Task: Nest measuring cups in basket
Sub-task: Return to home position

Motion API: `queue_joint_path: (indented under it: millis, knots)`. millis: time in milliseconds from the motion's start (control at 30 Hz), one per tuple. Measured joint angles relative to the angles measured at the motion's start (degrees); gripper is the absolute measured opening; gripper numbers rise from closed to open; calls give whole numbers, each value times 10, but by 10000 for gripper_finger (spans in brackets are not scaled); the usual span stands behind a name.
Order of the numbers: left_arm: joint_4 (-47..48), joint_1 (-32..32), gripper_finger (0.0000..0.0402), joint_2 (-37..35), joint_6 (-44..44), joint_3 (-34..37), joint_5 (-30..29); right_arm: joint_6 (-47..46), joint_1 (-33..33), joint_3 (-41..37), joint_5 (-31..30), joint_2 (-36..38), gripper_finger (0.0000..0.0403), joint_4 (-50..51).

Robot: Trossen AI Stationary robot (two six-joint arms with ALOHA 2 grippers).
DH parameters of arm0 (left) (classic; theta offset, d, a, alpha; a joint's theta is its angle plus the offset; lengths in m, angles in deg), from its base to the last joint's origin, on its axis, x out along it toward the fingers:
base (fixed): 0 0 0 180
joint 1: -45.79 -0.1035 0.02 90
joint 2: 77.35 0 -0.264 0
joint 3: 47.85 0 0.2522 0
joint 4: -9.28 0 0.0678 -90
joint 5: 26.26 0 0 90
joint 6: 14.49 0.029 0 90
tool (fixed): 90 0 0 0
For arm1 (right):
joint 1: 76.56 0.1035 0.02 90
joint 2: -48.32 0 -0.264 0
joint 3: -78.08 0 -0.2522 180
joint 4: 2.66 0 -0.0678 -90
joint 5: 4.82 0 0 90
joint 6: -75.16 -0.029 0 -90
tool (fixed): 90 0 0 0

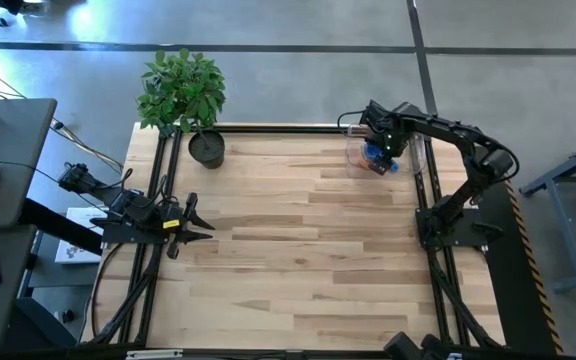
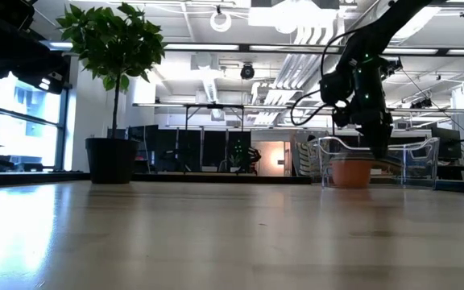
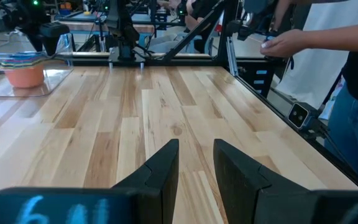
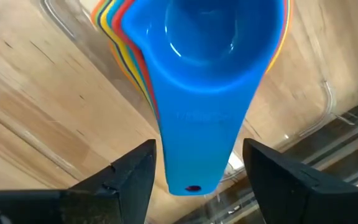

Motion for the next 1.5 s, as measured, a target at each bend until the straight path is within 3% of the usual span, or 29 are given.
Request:
queue_joint_path:
  millis: [300,500,700,900,1133,1267,1500]
  knots:
    - [0,0,90,0,0,0,0,-17,0,0,5,48,233,-6]
    - [0,0,90,0,0,0,0,-86,12,-5,71,128,234,-29]
    - [0,0,90,0,0,0,0,-195,91,-104,152,256,234,-263]
    - [0,0,90,0,0,0,0,-237,192,-219,130,359,234,-519]
    - [0,0,90,0,0,0,0,-251,263,-373,120,466,229,-759]
    - [0,0,90,0,0,0,0,-218,280,-443,100,521,225,-836]
    - [0,0,90,0,0,0,0,-218,283,-536,91,627,225,-848]
